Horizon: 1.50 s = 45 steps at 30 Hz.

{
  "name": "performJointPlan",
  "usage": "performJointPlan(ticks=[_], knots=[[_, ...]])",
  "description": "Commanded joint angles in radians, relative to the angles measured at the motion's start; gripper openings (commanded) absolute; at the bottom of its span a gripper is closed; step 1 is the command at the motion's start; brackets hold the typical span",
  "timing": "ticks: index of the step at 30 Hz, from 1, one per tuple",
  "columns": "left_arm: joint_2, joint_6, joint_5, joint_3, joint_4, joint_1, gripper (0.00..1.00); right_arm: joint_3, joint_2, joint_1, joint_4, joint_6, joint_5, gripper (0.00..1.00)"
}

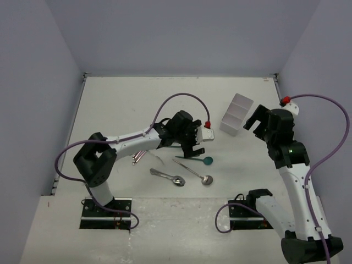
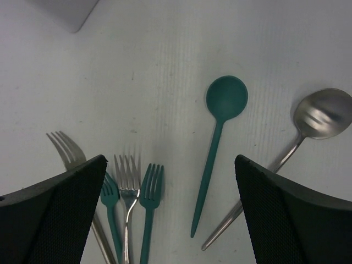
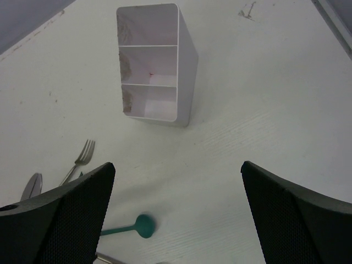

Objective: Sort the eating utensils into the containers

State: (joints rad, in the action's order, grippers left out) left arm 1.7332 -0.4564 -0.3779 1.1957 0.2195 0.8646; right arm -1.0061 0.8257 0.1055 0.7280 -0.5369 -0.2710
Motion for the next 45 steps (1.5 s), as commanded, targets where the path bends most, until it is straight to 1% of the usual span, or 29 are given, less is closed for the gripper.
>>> performJointPlan(ticks=[1,3,6,10,12,15,16,18,20,21,22,23,24,26,27,28,29,30,33,36,39,40,42,43,45], knots=[[0.009,0.007,-0.007,-0.025,-0.011,0.039,1.00,0.004,0.018,-0.003,-0.009,0.015,-0.005,0.99],[0.017,0.031,-0.021,-0.062,-0.057,0.042,1.00,0.007,0.023,-0.003,-0.009,0.012,0.007,0.99],[0.052,0.053,-0.035,-0.081,-0.066,0.053,1.00,0.021,0.020,-0.003,-0.009,0.009,0.015,0.99],[0.097,0.064,0.062,-0.085,-0.068,0.073,0.99,0.043,0.000,-0.003,-0.010,0.003,0.021,0.99],[0.117,0.073,0.089,-0.105,-0.121,0.073,0.99,0.052,-0.005,-0.003,-0.012,-0.005,0.029,0.99],[0.152,0.088,0.100,-0.099,-0.155,0.073,0.94,0.064,-0.016,-0.004,-0.012,-0.011,0.070,0.99],[0.158,0.091,0.100,-0.091,-0.155,0.073,0.91,0.069,-0.020,-0.003,-0.013,-0.011,0.078,0.99],[0.167,0.102,0.117,-0.091,-0.172,0.073,0.88,0.084,-0.034,-0.003,-0.015,-0.018,0.085,0.99],[0.175,0.104,0.128,-0.093,-0.175,0.073,0.82,0.093,-0.052,-0.004,-0.012,-0.021,0.079,0.99],[0.177,0.108,0.129,-0.093,-0.175,0.073,0.77,0.099,-0.059,-0.003,-0.013,-0.021,0.079,0.99],[0.178,0.108,0.141,-0.094,-0.174,0.073,0.65,0.101,-0.065,-0.003,-0.013,-0.021,0.076,0.99],[0.178,0.114,0.148,-0.097,-0.175,0.073,0.60,0.103,-0.075,-0.003,-0.012,-0.021,0.069,0.99],[0.175,0.120,0.155,-0.099,-0.174,0.073,0.50,0.104,-0.080,-0.003,-0.012,-0.021,0.066,0.99],[0.167,0.124,0.169,-0.111,-0.166,0.074,0.42,0.103,-0.088,-0.003,-0.012,-0.015,0.058,0.99],[0.164,0.124,0.174,-0.116,-0.164,0.077,0.34,0.101,-0.094,-0.003,-0.013,-0.015,0.047,0.99],[0.161,0.125,0.192,-0.116,-0.163,0.080,0.29,0.101,-0.097,-0.003,-0.012,-0.014,0.043,0.99],[0.157,0.130,0.201,-0.113,-0.161,0.080,0.27,0.101,-0.099,-0.003,-0.013,-0.012,0.038,0.99],[0.155,0.139,0.204,-0.110,-0.160,0.080,0.18,0.100,-0.100,-0.003,-0.013,-0.012,0.026,0.99],[0.141,0.145,0.212,-0.090,-0.158,0.082,0.00,0.097,-0.097,-0.003,-0.013,-0.020,0.009,0.99],[0.105,0.144,0.240,-0.070,-0.175,0.083,0.00,0.101,-0.089,-0.003,-0.015,-0.035,-0.014,0.99],[0.031,0.147,0.260,-0.084,-0.287,0.082,0.00,0.110,-0.088,-0.004,-0.016,-0.067,-0.051,0.99],[-0.012,0.166,0.260,-0.100,-0.363,0.082,0.00,0.115,-0.088,-0.003,-0.021,-0.075,-0.056,0.99],[-0.050,0.188,0.260,-0.120,-0.451,0.080,0.00,0.118,-0.088,-0.003,-0.029,-0.083,-0.053,0.99],[-0.078,0.203,0.257,-0.136,-0.539,0.080,0.00,0.119,-0.088,-0.003,-0.039,-0.083,-0.048,0.99],[-0.090,0.235,0.283,-0.139,-0.623,0.080,0.00,0.121,-0.086,-0.003,-0.047,-0.086,-0.034,0.99]])
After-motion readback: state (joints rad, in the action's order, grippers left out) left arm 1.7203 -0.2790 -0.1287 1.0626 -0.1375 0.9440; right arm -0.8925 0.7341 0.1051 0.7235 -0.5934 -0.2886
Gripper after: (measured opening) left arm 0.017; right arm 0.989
